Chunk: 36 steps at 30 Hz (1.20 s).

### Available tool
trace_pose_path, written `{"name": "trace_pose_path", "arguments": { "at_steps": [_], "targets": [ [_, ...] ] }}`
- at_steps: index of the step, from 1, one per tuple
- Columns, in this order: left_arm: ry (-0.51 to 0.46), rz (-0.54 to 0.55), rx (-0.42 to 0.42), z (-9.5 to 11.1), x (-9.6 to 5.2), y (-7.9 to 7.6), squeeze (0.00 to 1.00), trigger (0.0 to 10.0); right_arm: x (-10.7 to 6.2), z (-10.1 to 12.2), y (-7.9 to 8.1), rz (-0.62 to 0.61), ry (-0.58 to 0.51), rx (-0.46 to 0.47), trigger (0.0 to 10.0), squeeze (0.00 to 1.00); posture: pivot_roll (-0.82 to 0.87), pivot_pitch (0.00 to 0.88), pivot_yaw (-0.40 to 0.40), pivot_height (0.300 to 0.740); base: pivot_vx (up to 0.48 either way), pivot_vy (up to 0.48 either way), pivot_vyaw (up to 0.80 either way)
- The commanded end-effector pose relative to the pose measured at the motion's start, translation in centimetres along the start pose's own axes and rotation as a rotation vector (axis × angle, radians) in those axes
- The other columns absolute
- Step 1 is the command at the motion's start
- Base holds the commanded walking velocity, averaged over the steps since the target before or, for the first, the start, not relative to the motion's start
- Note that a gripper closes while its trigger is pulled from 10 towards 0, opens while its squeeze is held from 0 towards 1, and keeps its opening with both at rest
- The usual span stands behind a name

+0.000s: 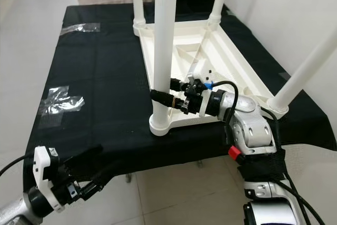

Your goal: Building children table

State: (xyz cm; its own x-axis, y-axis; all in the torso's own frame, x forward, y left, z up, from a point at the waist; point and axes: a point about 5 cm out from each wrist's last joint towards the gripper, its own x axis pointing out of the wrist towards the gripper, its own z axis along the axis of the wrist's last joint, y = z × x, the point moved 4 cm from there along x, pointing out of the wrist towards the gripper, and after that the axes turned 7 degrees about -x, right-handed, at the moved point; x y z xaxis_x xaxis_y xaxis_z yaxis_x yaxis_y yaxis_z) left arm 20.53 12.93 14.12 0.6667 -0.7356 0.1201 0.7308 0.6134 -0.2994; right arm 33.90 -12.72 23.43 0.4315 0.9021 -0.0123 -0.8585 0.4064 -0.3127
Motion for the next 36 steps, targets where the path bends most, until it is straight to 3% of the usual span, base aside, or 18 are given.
{"name": "trace_pose_path", "arguments": {
  "at_steps": [1,4,6,7,8,10,11,14,15,23,24,25,26,27,30,31,32,36],
  "targets": [
    [0.008,-0.007,-0.002,0.0,-0.1,-0.3,0.00,10.0,0.2,0.0,0.6,0.054,-0.008,-0.007,0.0,0.00,0.13,0.164,-0.032,0.740,0.000,0.000,0.00],
    [0.005,-0.006,-0.001,0.1,-0.1,-0.3,0.00,10.0,0.2,-0.7,1.2,0.041,-0.013,0.037,0.0,0.00,0.13,0.168,-0.033,0.740,0.000,0.000,0.00],
    [0.004,-0.007,0.000,0.2,0.0,-0.4,0.00,10.0,0.3,-2.1,2.1,-0.017,-0.009,0.113,0.0,0.00,0.11,0.167,-0.036,0.740,0.000,0.000,0.00],
    [0.004,-0.011,0.001,0.2,0.0,-0.5,0.00,10.0,0.2,-4.9,0.7,-0.363,0.094,0.155,0.0,0.00,0.11,0.162,-0.036,0.740,0.000,0.000,0.00],
    [0.003,-0.018,0.001,0.2,0.2,-0.5,0.00,10.0,-2.6,-8.6,1.3,-0.740,0.260,0.251,0.0,0.00,0.10,0.160,-0.039,0.740,0.000,0.000,0.00],
    [0.003,-0.018,0.001,0.2,0.2,-0.5,0.00,10.0,-2.6,-8.6,1.3,-0.740,0.260,0.251,0.0,0.00,0.10,0.160,-0.039,0.740,0.000,0.000,0.00],
    [0.001,-0.024,0.003,0.4,0.4,-0.4,0.00,10.0,-3.9,-10.0,3.9,-0.869,0.396,0.247,0.0,0.00,0.10,0.166,-0.028,0.740,0.000,0.000,0.00],
    [0.000,-0.032,0.002,0.4,0.5,-0.4,0.00,10.0,-4.4,-10.0,5.3,-0.905,0.446,0.215,0.0,0.00,0.06,0.145,-0.016,0.740,0.000,0.000,0.00],
    [0.003,-0.043,0.002,0.3,0.8,-0.4,0.00,10.0,-4.0,-9.7,6.0,-0.857,0.447,0.192,0.0,0.00,0.08,0.136,-0.029,0.740,0.000,0.000,0.00],
    [-0.007,-0.051,0.007,0.5,1.2,-0.1,0.00,10.0,-2.3,-9.0,5.6,-0.760,0.411,0.152,0.0,0.00,0.07,0.131,-0.022,0.740,0.000,0.000,0.00],
    [-0.010,-0.050,0.006,0.6,1.3,-0.1,0.00,10.0,-1.5,-8.5,5.4,-0.733,0.377,0.148,10.0,0.00,0.06,0.130,-0.020,0.740,0.000,0.000,0.00],
    [-0.010,-0.051,0.004,0.5,1.3,-0.2,0.00,10.0,-0.2,-6.9,4.9,-0.651,0.255,0.173,10.0,1.00,0.07,0.134,-0.021,0.740,0.000,0.000,0.00],
    [-0.010,-0.051,0.004,0.5,1.3,-0.2,0.00,10.0,-0.2,-6.9,4.9,-0.651,0.255,0.173,10.0,1.00,0.07,0.134,-0.021,0.740,0.000,0.000,0.00],
    [-0.008,-0.051,0.002,0.5,1.3,-0.3,0.00,10.0,0.9,-5.0,4.4,-0.555,0.115,0.205,10.0,1.00,0.07,0.140,-0.021,0.740,0.000,0.000,0.00],
    [-0.007,-0.051,0.000,0.5,1.3,-0.3,0.00,10.0,1.4,-3.6,4.2,-0.509,0.023,0.226,10.0,1.00,0.07,0.140,-0.021,0.740,0.000,0.000,0.00],
    [-0.007,-0.050,0.001,0.5,1.3,-0.4,0.00,10.0,1.7,-2.0,4.2,-0.428,-0.056,0.230,10.0,0.84,0.07,0.145,-0.022,0.740,0.000,0.000,0.00],
    [-0.008,-0.048,0.001,0.5,1.3,-0.5,0.00,10.0,1.7,-0.6,4.4,-0.328,-0.115,0.225,10.0,0.04,0.08,0.149,-0.026,0.740,0.000,0.000,0.00],
    [-0.012,-0.045,0.001,0.5,1.3,-0.7,0.00,10.0,1.3,1.1,4.8,-0.201,-0.144,0.201,10.0,0.00,0.08,0.156,-0.030,0.740,0.000,0.000,0.00]
  ]
}}
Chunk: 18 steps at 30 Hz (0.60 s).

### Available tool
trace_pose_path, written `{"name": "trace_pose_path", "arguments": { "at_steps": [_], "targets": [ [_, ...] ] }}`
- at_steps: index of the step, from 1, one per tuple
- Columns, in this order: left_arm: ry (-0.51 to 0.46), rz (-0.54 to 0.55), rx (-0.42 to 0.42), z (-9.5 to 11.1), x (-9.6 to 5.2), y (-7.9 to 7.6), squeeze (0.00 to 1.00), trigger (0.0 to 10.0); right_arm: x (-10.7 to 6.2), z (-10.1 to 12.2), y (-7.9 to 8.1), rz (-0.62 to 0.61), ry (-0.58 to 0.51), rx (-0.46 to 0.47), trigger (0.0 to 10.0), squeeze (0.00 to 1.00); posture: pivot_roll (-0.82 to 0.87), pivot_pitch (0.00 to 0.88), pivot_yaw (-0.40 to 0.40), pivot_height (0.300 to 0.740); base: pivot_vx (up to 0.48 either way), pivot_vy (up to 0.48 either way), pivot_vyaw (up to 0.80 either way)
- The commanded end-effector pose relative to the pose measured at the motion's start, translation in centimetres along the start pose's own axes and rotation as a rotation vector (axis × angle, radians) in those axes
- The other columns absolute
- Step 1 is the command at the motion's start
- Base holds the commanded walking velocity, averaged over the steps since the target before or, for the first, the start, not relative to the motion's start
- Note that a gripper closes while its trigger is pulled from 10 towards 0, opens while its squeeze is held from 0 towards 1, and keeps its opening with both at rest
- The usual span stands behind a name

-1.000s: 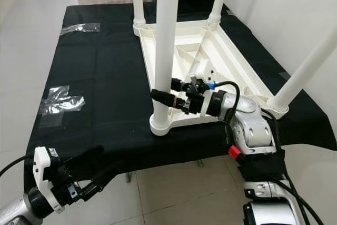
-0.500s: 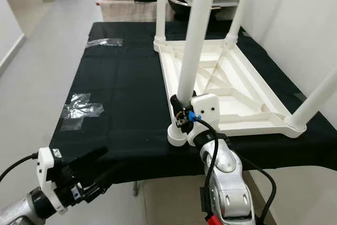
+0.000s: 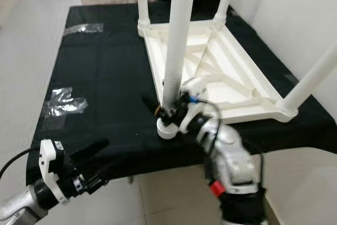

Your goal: Building children table

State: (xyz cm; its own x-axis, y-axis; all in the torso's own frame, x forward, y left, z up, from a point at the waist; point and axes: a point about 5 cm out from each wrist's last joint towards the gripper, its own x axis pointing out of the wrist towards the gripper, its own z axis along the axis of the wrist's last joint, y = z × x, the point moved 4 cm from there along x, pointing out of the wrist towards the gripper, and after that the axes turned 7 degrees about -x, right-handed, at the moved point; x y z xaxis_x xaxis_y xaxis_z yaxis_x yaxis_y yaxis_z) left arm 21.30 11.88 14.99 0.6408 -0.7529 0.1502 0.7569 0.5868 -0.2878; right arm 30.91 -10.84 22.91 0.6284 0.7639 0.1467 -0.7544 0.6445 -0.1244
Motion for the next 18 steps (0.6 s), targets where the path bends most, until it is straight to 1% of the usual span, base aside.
{"name": "trace_pose_path", "arguments": {
  "at_steps": [1,2,4,5,6,9,10,12,15,16,17,18],
  "targets": [
    [0.004,-0.005,-0.008,-0.1,0.0,-0.6,0.00,10.0,0.1,0.6,1.4,0.190,0.003,0.010,10.0,0.00,0.09,0.161,-0.031,0.740,0.000,0.000,0.00],
    [0.004,-0.005,-0.008,-0.1,0.0,-0.6,0.00,10.0,0.1,0.6,1.4,0.190,0.003,0.010,10.0,0.00,0.09,0.161,-0.031,0.740,0.000,0.000,0.00],
    [0.005,-0.005,-0.010,-0.2,-0.1,-0.7,0.00,10.0,-0.1,0.7,1.0,0.261,0.032,-0.017,10.0,0.00,0.09,0.164,-0.032,0.740,0.000,0.000,0.00],
    [0.005,-0.005,-0.010,-0.2,-0.1,-0.7,0.00,10.0,-0.1,0.7,1.0,0.261,0.032,-0.017,10.0,0.00,0.09,0.164,-0.032,0.740,0.000,0.000,0.00],
    [0.007,-0.004,-0.011,-0.2,-0.1,-0.7,0.00,10.0,0.0,0.8,0.8,0.293,0.039,-0.031,6.1,0.00,0.09,0.165,-0.033,0.740,0.000,0.000,0.00],
    [0.008,-0.004,-0.011,-0.3,-0.1,-0.8,0.00,10.0,0.0,0.8,0.7,0.316,0.041,-0.038,6.1,0.00,0.09,0.165,-0.036,0.740,0.000,0.000,0.00],
    [0.007,-0.003,-0.011,-0.2,-0.2,-0.8,0.00,10.0,0.1,0.9,0.5,0.332,0.043,-0.040,0.0,0.00,0.10,0.166,-0.037,0.740,0.000,0.000,0.00],
    [0.007,-0.002,-0.010,-0.2,-0.2,-0.9,0.00,10.0,0.3,0.9,0.3,0.340,0.036,-0.025,0.0,0.00,0.10,0.166,-0.039,0.740,0.000,0.000,0.00],
    [0.007,0.000,-0.009,-0.2,-0.2,-0.9,0.00,10.0,0.2,0.6,0.5,0.344,0.039,-0.013,0.0,0.00,0.10,0.168,-0.042,0.740,0.000,0.000,0.00],
    [0.006,0.000,-0.009,-0.1,-0.2,-0.9,0.00,10.0,-0.2,-0.7,1.2,0.297,0.068,0.019,0.0,0.00,0.09,0.170,-0.042,0.740,0.000,0.000,0.00],
    [0.006,0.000,-0.009,-0.1,-0.2,-0.9,0.00,10.0,-0.2,-0.7,1.2,0.297,0.068,0.019,0.0,0.00,0.09,0.170,-0.042,0.740,0.000,0.000,0.00],
    [0.007,0.000,-0.009,-0.1,-0.2,-0.9,0.00,10.0,-0.2,-1.9,1.3,0.216,0.110,0.038,0.0,0.00,0.09,0.169,-0.041,0.740,0.000,0.000,0.00]
  ]
}}
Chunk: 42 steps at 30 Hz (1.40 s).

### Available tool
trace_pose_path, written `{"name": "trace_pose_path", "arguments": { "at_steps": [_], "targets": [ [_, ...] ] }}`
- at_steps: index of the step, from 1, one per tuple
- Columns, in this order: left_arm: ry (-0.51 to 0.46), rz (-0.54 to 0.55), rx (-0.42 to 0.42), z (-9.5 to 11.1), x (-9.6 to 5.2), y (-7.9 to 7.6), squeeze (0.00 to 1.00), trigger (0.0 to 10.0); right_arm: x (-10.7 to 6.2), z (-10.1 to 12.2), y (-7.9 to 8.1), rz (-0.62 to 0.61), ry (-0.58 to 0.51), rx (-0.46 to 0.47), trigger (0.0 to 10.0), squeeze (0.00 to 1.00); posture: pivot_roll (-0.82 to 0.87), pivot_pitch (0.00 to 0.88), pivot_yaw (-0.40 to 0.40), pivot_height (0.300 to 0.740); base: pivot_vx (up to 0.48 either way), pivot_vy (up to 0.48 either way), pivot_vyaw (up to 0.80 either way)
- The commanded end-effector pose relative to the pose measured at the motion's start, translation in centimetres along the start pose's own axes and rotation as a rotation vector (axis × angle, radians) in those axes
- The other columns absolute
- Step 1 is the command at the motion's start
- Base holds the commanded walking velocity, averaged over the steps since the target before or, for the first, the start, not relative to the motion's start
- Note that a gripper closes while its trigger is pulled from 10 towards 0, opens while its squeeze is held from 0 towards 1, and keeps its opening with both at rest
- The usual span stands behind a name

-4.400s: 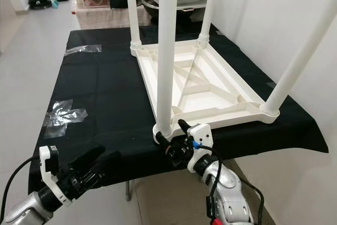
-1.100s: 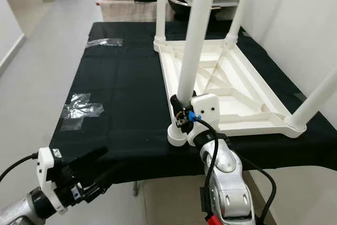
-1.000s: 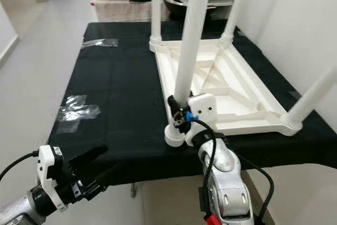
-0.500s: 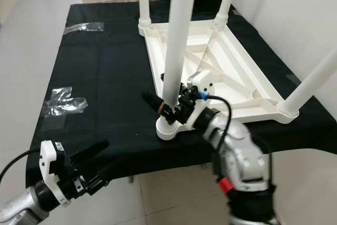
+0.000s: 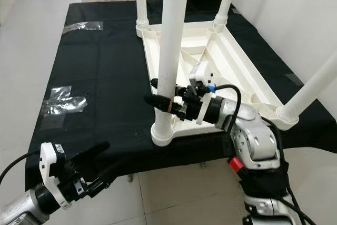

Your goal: Building children table

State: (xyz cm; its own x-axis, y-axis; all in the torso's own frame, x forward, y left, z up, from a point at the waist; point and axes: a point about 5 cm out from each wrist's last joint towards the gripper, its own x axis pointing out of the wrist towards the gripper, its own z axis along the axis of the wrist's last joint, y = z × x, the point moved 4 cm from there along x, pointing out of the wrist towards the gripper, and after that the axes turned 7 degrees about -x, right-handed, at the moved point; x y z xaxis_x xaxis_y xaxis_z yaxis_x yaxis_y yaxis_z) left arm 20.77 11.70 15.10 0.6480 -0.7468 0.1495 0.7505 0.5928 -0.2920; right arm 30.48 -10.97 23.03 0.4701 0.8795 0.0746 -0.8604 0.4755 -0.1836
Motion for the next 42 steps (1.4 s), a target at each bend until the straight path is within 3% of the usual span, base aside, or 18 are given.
{"name": "trace_pose_path", "arguments": {
  "at_steps": [1,4,5,6,7,8,13,15,21,22,23,26,27,32,35,37,41,42],
  "targets": [
    [0.009,-0.009,-0.006,-0.1,0.0,-0.4,0.00,10.0,0.5,-2.0,1.1,0.014,0.061,0.081,0.0,0.00,0.09,0.169,-0.041,0.740,0.000,0.000,0.00],
    [0.009,-0.009,-0.006,-0.1,0.0,-0.4,0.00,10.0,0.5,-2.8,1.1,-0.044,0.090,0.095,0.0,0.00,0.09,0.169,-0.041,0.740,0.000,0.000,0.00],
    [0.012,-0.011,-0.006,-0.1,0.0,-0.4,0.00,10.0,-1.5,-5.4,-1.8,-0.522,0.260,0.097,0.0,0.00,0.08,0.169,-0.044,0.740,0.000,0.000,0.00],
    [0.012,-0.011,-0.006,-0.1,0.0,-0.4,0.00,10.0,-1.5,-5.4,-1.8,-0.522,0.260,0.097,0.0,0.00,0.08,0.169,-0.044,0.740,0.000,0.000,0.00],
    [0.014,-0.013,-0.004,-0.1,0.0,-0.2,0.00,10.0,-2.4,-7.0,-0.4,-0.692,0.370,0.076,0.0,0.00,0.08,0.167,-0.037,0.740,0.000,0.000,0.00],
    [0.014,-0.015,-0.002,-0.1,0.0,-0.1,0.00,10.0,-2.7,-8.0,1.7,-0.758,0.436,0.083,0.0,0.00,0.06,0.161,-0.029,0.740,0.000,0.000,0.00],
    [0.011,-0.025,0.004,0.0,0.4,0.1,0.00,10.0,-2.4,-7.9,1.7,-0.748,0.437,0.067,0.0,0.00,0.06,0.136,-0.036,0.740,0.000,0.000,0.00],
    [0.004,-0.025,0.013,0.1,0.6,0.4,0.00,10.0,-1.7,-7.4,0.7,-0.724,0.404,0.067,0.0,0.00,0.06,0.131,-0.036,0.740,0.000,0.000,0.00],
    [0.001,-0.023,0.015,0.2,0.7,0.4,0.00,10.0,-1.0,-7.2,0.9,-0.682,0.373,0.081,0.0,0.00,0.06,0.131,-0.036,0.740,0.000,0.000,0.00],
    [-0.002,-0.022,0.014,0.2,0.8,0.4,0.00,10.0,-0.1,-6.6,1.1,-0.627,0.327,0.070,2.4,0.00,0.06,0.127,-0.030,0.740,0.000,0.000,0.00],
    [0.000,-0.026,0.012,0.1,0.9,0.4,0.00,10.0,0.8,-5.7,0.7,-0.569,0.279,0.037,10.0,0.00,0.06,0.125,-0.028,0.740,0.000,0.000,0.00],
    [0.002,-0.027,0.011,0.0,0.9,0.4,0.00,10.0,1.0,-4.7,0.0,-0.534,0.235,-0.009,10.0,0.00,0.05,0.125,-0.028,0.740,0.000,0.000,0.00],
    [0.003,-0.028,0.011,0.0,0.9,0.4,0.00,10.0,1.0,-4.0,-0.4,-0.530,0.217,-0.029,10.0,1.00,0.05,0.125,-0.028,0.740,0.000,0.000,0.00],
    [0.001,-0.027,0.014,0.2,0.9,0.6,0.00,10.0,0.1,-3.2,-1.0,-0.527,0.169,-0.015,10.0,1.00,0.05,0.125,-0.029,0.740,0.000,0.000,0.00],
    [-0.006,-0.020,0.011,0.2,0.9,0.7,0.00,10.0,-2.1,-2.8,1.5,-0.357,0.109,0.034,10.0,1.00,0.03,0.134,-0.013,0.740,0.000,0.000,0.00],
    [-0.009,-0.016,0.010,0.3,0.9,0.8,0.00,10.0,-2.6,-2.8,2.2,-0.316,0.107,0.034,10.0,1.00,0.03,0.135,-0.012,0.740,0.000,0.000,0.00],
    [-0.023,0.014,0.009,0.5,0.8,1.5,0.00,10.0,-6.2,-4.2,3.8,-0.268,0.190,0.000,10.0,1.00,-0.01,0.138,0.002,0.740,0.000,0.000,0.00],
    [-0.023,0.014,0.009,0.5,0.8,1.5,0.00,10.0,-6.2,-4.2,3.8,-0.268,0.190,0.000,10.0,1.00,-0.01,0.138,0.002,0.740,0.000,0.000,0.00]
  ]
}}
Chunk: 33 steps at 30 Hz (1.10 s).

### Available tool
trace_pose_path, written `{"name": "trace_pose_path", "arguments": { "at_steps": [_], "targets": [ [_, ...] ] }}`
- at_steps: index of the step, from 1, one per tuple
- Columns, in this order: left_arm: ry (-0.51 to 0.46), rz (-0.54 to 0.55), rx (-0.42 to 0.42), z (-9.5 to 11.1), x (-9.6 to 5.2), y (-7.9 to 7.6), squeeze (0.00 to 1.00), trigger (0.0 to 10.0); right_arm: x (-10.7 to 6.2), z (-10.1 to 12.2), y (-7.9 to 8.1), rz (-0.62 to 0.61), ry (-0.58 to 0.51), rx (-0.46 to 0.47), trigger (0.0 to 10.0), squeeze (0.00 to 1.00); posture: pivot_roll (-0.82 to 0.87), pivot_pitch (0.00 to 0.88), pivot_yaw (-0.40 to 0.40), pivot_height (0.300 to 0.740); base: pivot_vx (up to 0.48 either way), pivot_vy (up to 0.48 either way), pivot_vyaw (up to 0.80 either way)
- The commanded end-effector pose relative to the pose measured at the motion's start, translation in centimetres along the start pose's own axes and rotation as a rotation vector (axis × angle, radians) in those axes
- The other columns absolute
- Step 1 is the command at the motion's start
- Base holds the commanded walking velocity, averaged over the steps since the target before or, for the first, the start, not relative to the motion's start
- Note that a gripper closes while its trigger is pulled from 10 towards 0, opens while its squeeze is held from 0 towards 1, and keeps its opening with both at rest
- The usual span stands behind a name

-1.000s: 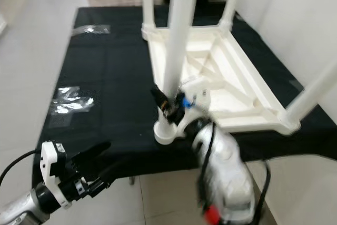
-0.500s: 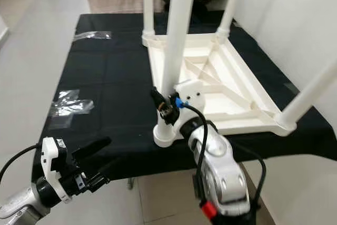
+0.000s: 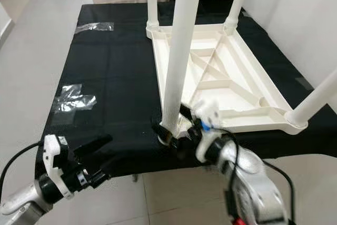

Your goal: Building children table

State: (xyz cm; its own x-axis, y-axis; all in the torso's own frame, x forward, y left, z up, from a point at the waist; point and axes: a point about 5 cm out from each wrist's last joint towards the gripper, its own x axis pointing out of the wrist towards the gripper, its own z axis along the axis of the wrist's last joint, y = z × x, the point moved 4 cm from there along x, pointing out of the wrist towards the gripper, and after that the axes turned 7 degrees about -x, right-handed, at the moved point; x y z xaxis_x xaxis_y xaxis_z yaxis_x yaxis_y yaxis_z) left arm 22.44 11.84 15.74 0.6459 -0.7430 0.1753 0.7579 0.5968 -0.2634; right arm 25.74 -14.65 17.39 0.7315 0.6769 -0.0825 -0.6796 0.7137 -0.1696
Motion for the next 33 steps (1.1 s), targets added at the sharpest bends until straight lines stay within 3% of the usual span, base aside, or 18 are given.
{"name": "trace_pose_path", "arguments": {
  "at_steps": [1,2,3,4,6,10,11,12,14,16,18,19,21,22,26,33],
  "targets": [
    [0.003,0.023,-0.021,-0.4,-0.3,0.4,0.00,10.0,-1.8,-0.4,0.9,0.074,0.002,0.018,10.0,1.00,-0.02,0.137,0.005,0.740,0.000,0.000,0.00],
    [0.003,0.023,-0.021,-0.4,-0.3,0.4,0.00,10.0,-1.8,-0.4,0.9,0.074,0.002,0.018,10.0,1.00,-0.02,0.137,0.005,0.740,0.000,0.000,0.00],
    [0.006,0.038,-0.023,-0.4,-0.3,0.7,0.00,10.0,-3.3,-1.5,1.5,0.119,0.057,0.055,10.0,1.00,-0.03,0.137,0.008,0.740,0.000,0.000,0.00],
    [0.006,0.038,-0.023,-0.4,-0.3,0.7,0.00,10.0,-3.3,-1.5,1.5,0.119,0.057,0.055,10.0,1.00,-0.03,0.137,0.008,0.740,0.000,0.000,0.00],
    [0.018,0.085,-0.019,-0.5,-0.4,1.3,0.00,10.0,-5.3,-2.8,2.5,0.181,0.144,0.078,10.0,1.00,-0.04,0.135,0.010,0.740,0.000,0.000,0.00],
    [0.041,0.143,-0.019,-0.7,-0.5,2.1,0.00,10.0,-5.6,-2.9,3.3,0.221,0.160,0.109,10.0,1.00,-0.05,0.134,0.016,0.740,0.000,0.000,0.00],
    [0.084,0.251,-0.030,-1.3,-0.7,3.3,0.00,10.0,-4.6,-2.9,3.8,0.219,0.157,0.098,10.0,0.00,-0.04,0.129,0.013,0.740,0.000,0.000,0.00],
    [0.084,0.251,-0.030,-1.3,-0.7,3.3,0.00,10.0,-4.6,-2.9,3.8,0.219,0.157,0.098,10.0,0.00,-0.04,0.129,0.013,0.740,0.000,0.000,0.00],
    [0.103,0.289,-0.024,-1.5,-0.8,3.5,0.00,10.0,-2.4,-2.7,2.7,0.129,0.119,0.059,10.0,0.00,-0.03,0.124,0.008,0.740,0.000,0.476,0.00],
    [0.103,0.289,-0.024,-1.5,-0.8,3.5,0.00,10.0,-2.4,-2.7,2.7,0.129,0.119,0.059,10.0,0.00,-0.03,0.124,0.008,0.740,0.000,0.476,0.00],
    [0.100,0.306,0.005,-1.4,-0.6,3.6,0.00,10.0,0.1,-1.7,2.3,0.074,0.035,0.086,10.0,0.00,-0.01,0.115,-0.002,0.740,0.000,0.478,0.00],
    [0.100,0.306,0.005,-1.4,-0.6,3.6,0.00,10.0,0.1,-1.7,2.3,0.074,0.035,0.086,10.0,0.00,-0.01,0.115,-0.002,0.740,0.000,0.480,0.00],
    [0.094,0.312,0.014,-1.5,-0.3,3.6,0.00,10.0,1.7,-0.7,3.6,0.123,-0.035,0.122,10.0,0.00,0.00,0.110,-0.004,0.740,0.000,0.480,0.00],
    [0.094,0.312,0.014,-1.5,-0.3,3.6,0.00,10.0,1.7,-0.7,3.6,0.123,-0.035,0.122,10.0,0.00,0.00,0.110,-0.004,0.740,0.000,0.480,0.00],
    [0.092,0.314,-0.003,-1.9,0.2,3.2,0.00,10.0,2.8,-0.7,6.8,0.239,-0.051,0.144,10.0,0.00,0.01,0.101,-0.004,0.740,0.000,0.480,0.00],
    [0.101,0.326,0.001,-2.0,0.4,3.3,0.00,10.0,3.4,-1.2,6.7,0.207,-0.042,0.154,10.0,0.00,0.02,0.095,0.003,0.740,0.000,0.480,0.00]
  ]
}}
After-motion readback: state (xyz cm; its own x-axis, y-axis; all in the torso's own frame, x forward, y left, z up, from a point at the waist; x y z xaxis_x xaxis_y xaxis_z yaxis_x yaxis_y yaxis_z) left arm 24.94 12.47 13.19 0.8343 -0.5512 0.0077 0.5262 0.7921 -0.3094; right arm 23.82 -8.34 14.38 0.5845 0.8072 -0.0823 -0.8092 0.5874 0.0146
